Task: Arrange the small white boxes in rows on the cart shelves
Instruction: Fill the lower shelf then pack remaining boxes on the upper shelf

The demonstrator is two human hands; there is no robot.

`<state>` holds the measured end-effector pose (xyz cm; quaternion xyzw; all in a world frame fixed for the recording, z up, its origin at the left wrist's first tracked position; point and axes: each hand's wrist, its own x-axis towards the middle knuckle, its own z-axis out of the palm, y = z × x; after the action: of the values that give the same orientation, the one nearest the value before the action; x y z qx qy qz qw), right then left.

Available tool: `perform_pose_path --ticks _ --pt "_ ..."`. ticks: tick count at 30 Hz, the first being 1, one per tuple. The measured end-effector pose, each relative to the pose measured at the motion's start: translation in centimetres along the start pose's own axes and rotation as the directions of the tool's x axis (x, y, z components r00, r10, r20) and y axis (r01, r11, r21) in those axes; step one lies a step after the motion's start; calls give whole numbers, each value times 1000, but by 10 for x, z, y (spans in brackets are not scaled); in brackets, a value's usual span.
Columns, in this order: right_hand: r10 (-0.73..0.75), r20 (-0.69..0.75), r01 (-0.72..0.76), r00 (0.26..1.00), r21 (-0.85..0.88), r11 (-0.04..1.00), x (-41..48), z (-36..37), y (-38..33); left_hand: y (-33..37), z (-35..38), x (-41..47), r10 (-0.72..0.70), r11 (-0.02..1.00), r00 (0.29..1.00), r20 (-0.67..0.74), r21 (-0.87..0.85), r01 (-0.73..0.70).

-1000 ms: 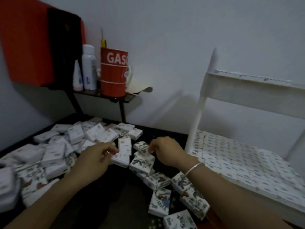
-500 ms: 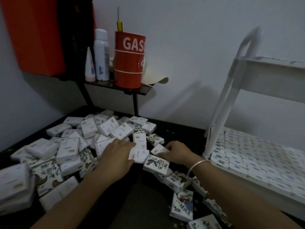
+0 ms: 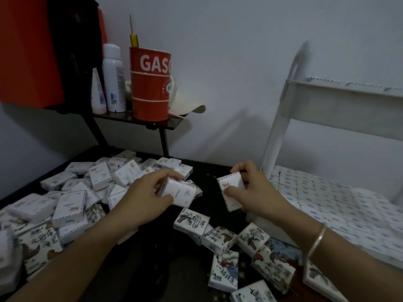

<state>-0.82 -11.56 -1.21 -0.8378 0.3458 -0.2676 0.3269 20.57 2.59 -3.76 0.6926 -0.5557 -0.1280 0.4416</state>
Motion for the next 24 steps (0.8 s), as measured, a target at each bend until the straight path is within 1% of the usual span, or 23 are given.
perform_pose_path --ticks 2,5,9,11,13,16,18,20,24 --pt "-5 -46 6 999 32 999 -10 -22 -9 26 -2 4 52 998 998 30 -49 -50" --pt "-27 -75 34 997 101 994 -25 -60 -26 70 -2 11 148 985 986 78 -101 -140" --pt "-93 -163 107 982 74 992 -51 -114 -43 135 1 27 331 936 942 47 -143 -322" --pt "-122 -214 131 969 29 991 -64 -139 -47 171 0 34 430 888 903 -5 -180 -424" --pt "-140 -258 145 956 -1 989 -76 -160 -49 209 -3 43 526 828 848 -68 -186 -528" --pt "-160 -344 154 925 -43 987 -89 -188 -51 266 -2 62 647 750 752 -128 -70 -657" --pt "-176 -388 156 905 -84 984 -95 -201 -52 302 7 81 692 716 712 -121 -15 -698" --pt "-177 -409 147 895 -103 984 -99 -210 -50 332 23 104 713 698 695 -97 1 -716" --pt "-170 -435 119 885 -141 983 -104 -220 -39 365 67 147 713 701 701 -11 55 -711"
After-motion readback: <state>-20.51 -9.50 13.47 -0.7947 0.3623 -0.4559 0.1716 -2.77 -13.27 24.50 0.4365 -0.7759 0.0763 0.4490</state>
